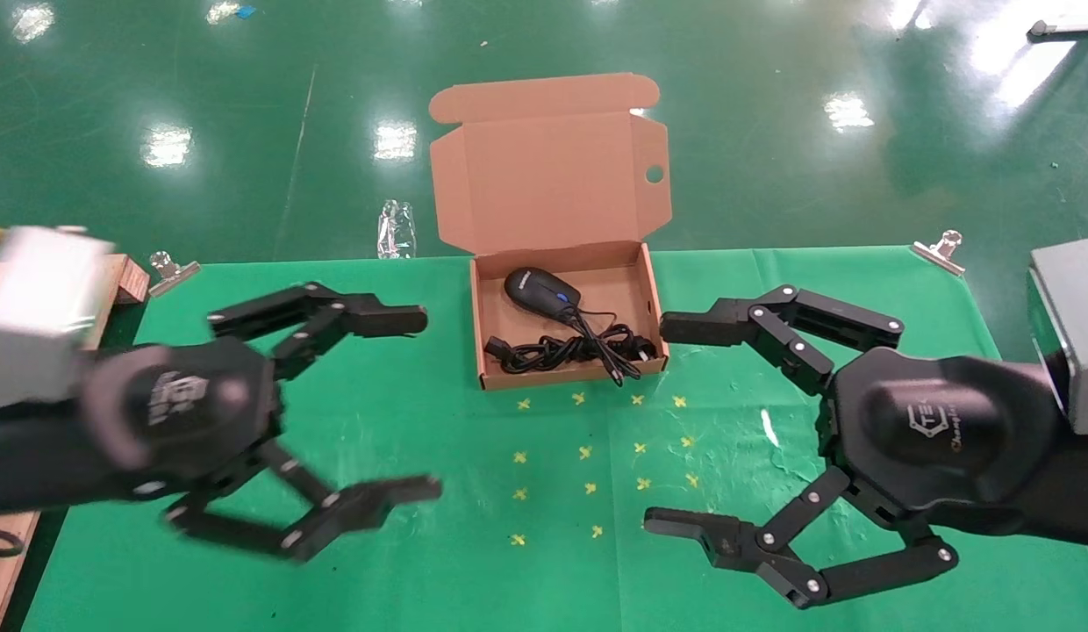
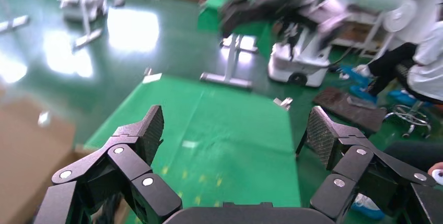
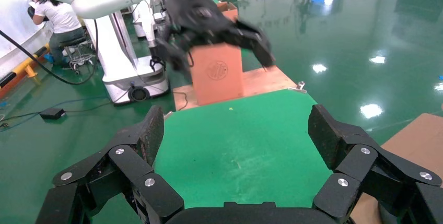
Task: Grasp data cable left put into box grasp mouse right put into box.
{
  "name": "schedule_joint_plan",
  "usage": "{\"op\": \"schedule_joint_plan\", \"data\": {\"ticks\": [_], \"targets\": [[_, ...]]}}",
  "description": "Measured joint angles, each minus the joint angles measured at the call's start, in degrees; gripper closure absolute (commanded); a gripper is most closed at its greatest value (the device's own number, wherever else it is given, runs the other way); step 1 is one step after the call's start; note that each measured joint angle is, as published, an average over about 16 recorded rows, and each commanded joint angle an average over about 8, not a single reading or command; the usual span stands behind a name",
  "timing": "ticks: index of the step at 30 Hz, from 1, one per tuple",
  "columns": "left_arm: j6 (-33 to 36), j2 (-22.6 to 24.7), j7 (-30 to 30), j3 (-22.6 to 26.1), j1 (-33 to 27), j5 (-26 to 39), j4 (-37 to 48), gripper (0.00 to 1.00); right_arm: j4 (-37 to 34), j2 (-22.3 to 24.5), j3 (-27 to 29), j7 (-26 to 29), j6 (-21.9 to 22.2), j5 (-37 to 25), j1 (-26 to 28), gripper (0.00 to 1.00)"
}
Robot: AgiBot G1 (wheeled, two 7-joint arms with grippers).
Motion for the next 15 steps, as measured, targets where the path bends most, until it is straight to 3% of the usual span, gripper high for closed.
{"op": "schedule_joint_plan", "data": {"ticks": [7,15], "targets": [[2.74,-1.43,2.12,-2.92,1.85,-4.45,-1.55,0.00,0.01,0.03,-0.01,-0.01,-0.01,0.04,-0.02,0.00],[3.17,-1.67,2.32,-3.37,2.16,-5.17,-1.78,0.00,0.01,0.04,-0.01,-0.01,-0.01,0.05,-0.03,0.00]]}}
